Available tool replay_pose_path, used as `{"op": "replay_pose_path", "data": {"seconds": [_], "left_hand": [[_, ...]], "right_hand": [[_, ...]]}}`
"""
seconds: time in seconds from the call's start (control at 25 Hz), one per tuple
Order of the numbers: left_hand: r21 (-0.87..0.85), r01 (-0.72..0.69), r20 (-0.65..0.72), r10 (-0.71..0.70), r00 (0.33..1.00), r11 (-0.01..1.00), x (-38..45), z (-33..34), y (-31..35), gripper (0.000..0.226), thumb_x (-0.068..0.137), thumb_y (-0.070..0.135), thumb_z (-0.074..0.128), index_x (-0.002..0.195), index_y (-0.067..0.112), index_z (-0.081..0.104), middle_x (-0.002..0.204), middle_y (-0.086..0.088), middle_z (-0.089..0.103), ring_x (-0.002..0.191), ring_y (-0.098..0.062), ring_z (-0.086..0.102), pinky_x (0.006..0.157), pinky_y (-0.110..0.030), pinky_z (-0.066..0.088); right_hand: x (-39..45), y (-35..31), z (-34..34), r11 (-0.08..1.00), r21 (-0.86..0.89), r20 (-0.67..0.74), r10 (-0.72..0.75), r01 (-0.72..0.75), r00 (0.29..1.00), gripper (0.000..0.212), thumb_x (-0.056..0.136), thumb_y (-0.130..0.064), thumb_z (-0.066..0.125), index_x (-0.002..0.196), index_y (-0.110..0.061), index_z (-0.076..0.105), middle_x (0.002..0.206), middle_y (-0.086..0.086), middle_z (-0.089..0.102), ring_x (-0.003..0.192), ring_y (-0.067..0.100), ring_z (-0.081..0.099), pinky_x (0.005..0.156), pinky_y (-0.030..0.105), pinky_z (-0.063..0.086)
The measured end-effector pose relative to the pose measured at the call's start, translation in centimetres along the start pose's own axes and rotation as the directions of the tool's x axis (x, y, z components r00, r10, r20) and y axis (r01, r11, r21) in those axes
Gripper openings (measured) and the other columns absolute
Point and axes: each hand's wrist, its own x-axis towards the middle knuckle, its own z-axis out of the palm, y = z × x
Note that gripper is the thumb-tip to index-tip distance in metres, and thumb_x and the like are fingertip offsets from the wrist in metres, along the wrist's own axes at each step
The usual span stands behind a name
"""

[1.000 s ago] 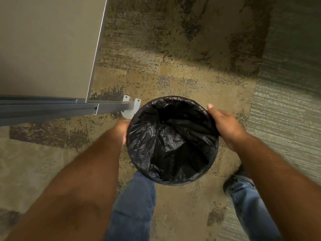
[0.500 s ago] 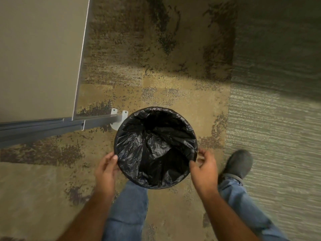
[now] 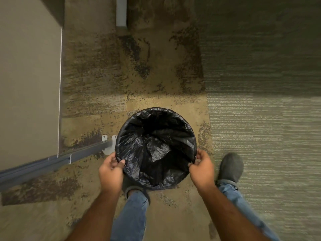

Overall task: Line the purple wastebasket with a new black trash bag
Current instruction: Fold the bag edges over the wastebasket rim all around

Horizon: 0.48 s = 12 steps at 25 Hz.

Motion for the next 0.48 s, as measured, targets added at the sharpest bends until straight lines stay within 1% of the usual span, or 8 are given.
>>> {"op": "replay_pose_path", "data": {"seconds": [0.08, 0.12, 0.16, 0.24, 0.28, 0.36, 0.44, 0.48], "left_hand": [[0.002, -0.017, 0.024, 0.017, 1.0, 1.0, 0.3, 3.1, 2.6, 0.05, 0.092, -0.006, 0.072, 0.141, 0.003, 0.062, 0.127, -0.02, 0.071, 0.122, -0.041, 0.067, 0.112, -0.053, 0.05], [-0.006, -0.032, 0.043, 0.032, 0.999, 0.999, 0.4, 4.9, 4.1, 0.051, 0.093, -0.005, 0.072, 0.142, 0.005, 0.062, 0.127, -0.018, 0.072, 0.121, -0.039, 0.068, 0.112, -0.053, 0.051], [-0.008, -0.053, 0.065, 0.053, 0.996, 0.999, 0.3, 6.8, 5.8, 0.052, 0.093, -0.004, 0.072, 0.143, 0.007, 0.061, 0.124, -0.013, 0.073, 0.118, -0.034, 0.069, 0.11, -0.053, 0.052], [-0.004, -0.107, 0.126, 0.107, 0.986, 0.994, 0.3, 10.6, 9.2, 0.052, 0.093, -0.003, 0.072, 0.143, 0.012, 0.062, 0.113, 0.001, 0.075, 0.107, -0.023, 0.072, 0.106, -0.052, 0.056], [-0.003, -0.136, 0.159, 0.134, 0.978, 0.991, 0.4, 12.5, 11.0, 0.05, 0.093, -0.001, 0.072, 0.14, 0.015, 0.063, 0.108, 0.008, 0.075, 0.103, -0.017, 0.073, 0.102, -0.05, 0.058], [0.005, -0.196, 0.216, 0.191, 0.958, 0.981, 0.2, 16.6, 15.0, 0.045, 0.093, 0.0, 0.072, 0.132, 0.022, 0.068, 0.103, 0.012, 0.077, 0.099, -0.01, 0.075, 0.097, -0.045, 0.062], [0.005, -0.234, 0.269, 0.224, 0.937, 0.972, 0.2, 20.8, 19.3, 0.042, 0.092, -0.002, 0.071, 0.127, 0.022, 0.071, 0.106, 0.01, 0.078, 0.103, -0.013, 0.075, 0.098, -0.046, 0.061], [0.011, -0.252, 0.3, 0.238, 0.924, 0.968, 0.2, 22.8, 21.4, 0.041, 0.092, -0.004, 0.069, 0.125, 0.02, 0.072, 0.109, 0.007, 0.079, 0.106, -0.018, 0.075, 0.1, -0.048, 0.06]], "right_hand": [[1.6, -1.2, -2.4, 0.998, 0.06, -0.037, -0.018, 0.02, 0.999, 0.055, 0.087, 0.019, 0.064, 0.131, -0.013, 0.061, 0.111, -0.013, 0.072, 0.096, -0.007, 0.07, 0.073, 0.0, 0.049], [2.6, -1.9, -3.8, 0.996, 0.088, -0.052, -0.026, 0.03, 0.998, 0.055, 0.088, 0.018, 0.065, 0.134, -0.012, 0.06, 0.112, -0.012, 0.072, 0.103, 0.002, 0.072, 0.075, 0.002, 0.051], [3.9, -2.8, -5.3, 0.993, 0.111, -0.077, -0.041, 0.05, 0.996, 0.054, 0.089, 0.017, 0.066, 0.133, -0.013, 0.06, 0.111, -0.011, 0.072, 0.106, 0.012, 0.073, 0.081, 0.008, 0.055], [7.0, -4.7, -8.4, 0.987, 0.123, -0.137, -0.086, 0.103, 0.987, 0.049, 0.089, 0.014, 0.069, 0.124, -0.018, 0.06, 0.101, -0.013, 0.07, 0.1, 0.025, 0.076, 0.093, 0.034, 0.062], [8.6, -5.7, -9.8, 0.986, 0.113, -0.16, -0.107, 0.126, 0.981, 0.047, 0.089, 0.012, 0.07, 0.122, -0.019, 0.061, 0.099, -0.013, 0.07, 0.094, 0.024, 0.077, 0.095, 0.042, 0.063], [12.1, -7.6, -13.0, 0.979, 0.115, -0.197, -0.141, 0.166, 0.97, 0.046, 0.088, 0.009, 0.072, 0.126, -0.015, 0.063, 0.108, -0.007, 0.075, 0.088, 0.018, 0.076, 0.094, 0.044, 0.063], [15.8, -9.3, -16.0, 0.976, 0.099, -0.243, -0.164, 0.193, 0.956, 0.053, 0.088, 0.007, 0.072, 0.136, -0.014, 0.064, 0.117, 0.002, 0.076, 0.08, 0.012, 0.072, 0.088, 0.04, 0.064], [17.5, -10.3, -17.4, 0.974, 0.088, -0.264, -0.179, 0.208, 0.948, 0.055, 0.088, 0.006, 0.071, 0.139, -0.014, 0.063, 0.116, 0.001, 0.077, 0.077, 0.009, 0.07, 0.086, 0.038, 0.064]]}}
